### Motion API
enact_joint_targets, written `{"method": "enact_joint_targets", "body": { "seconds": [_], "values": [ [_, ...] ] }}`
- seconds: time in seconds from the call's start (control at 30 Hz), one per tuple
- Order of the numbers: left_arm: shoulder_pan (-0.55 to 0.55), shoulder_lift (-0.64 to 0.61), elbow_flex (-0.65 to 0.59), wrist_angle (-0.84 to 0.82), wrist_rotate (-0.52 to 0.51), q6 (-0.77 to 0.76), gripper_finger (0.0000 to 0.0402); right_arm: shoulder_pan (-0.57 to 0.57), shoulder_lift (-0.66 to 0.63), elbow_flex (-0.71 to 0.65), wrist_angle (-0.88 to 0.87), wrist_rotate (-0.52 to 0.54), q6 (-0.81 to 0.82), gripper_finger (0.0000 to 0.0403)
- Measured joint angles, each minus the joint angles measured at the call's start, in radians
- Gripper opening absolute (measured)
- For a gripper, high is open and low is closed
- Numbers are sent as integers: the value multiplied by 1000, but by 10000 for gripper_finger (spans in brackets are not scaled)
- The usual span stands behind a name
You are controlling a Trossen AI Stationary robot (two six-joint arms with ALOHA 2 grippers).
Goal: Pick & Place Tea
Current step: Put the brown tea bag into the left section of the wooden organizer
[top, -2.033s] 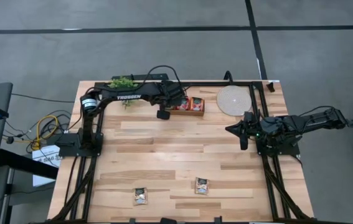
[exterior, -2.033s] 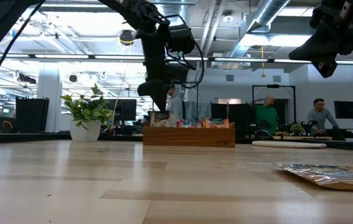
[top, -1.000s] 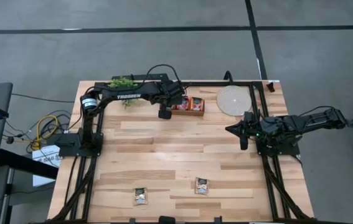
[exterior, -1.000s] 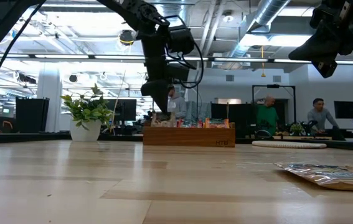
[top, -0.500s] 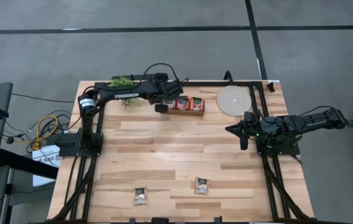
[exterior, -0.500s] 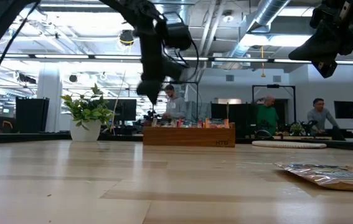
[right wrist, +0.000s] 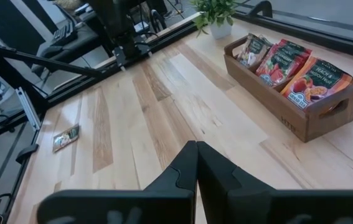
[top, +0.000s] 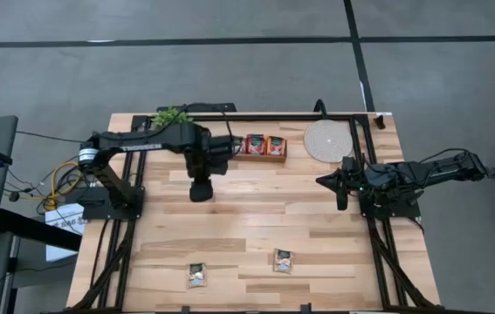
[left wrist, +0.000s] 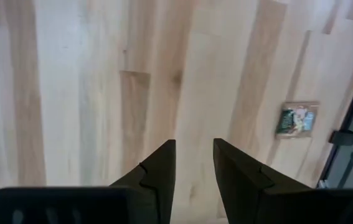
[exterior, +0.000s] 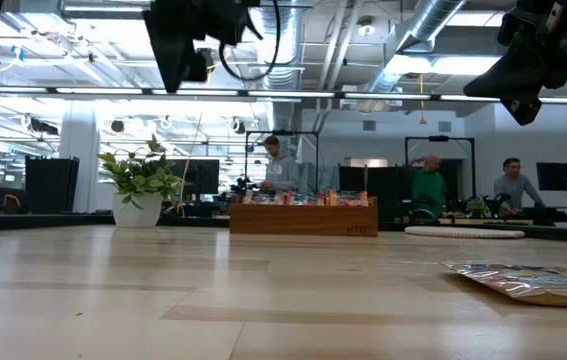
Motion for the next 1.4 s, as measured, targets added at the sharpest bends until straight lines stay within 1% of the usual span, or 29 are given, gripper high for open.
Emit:
{"method": "enact_joint_targets", "body": {
  "seconds": [0.23,0.3,0.47,0.67,0.83,0.93,1.13,1.3,1.4],
  "values": [
    [-177,-15,-1,2,1,-84,101,0,0,0,0,0,0,0],
    [-225,-16,-17,28,1,-109,101,0,0,0,0,0,0,0],
    [-327,-16,-93,57,-6,-215,101,0,0,0,0,0,0,0],
    [-445,-15,-231,116,-43,-321,101,0,0,0,-1,0,0,0],
    [-529,-15,-335,230,-79,-406,101,0,0,0,-1,0,0,0],
    [-574,-15,-380,302,-80,-454,101,0,0,0,0,0,0,0],
    [-668,-15,-428,411,-92,-542,101,0,0,0,0,-1,13,0],
    [-728,-15,-462,562,-137,-659,101,0,0,0,0,-1,17,0],
    [-749,-15,-488,639,-158,-704,101,0,0,0,-1,-1,17,0]
  ]
}}
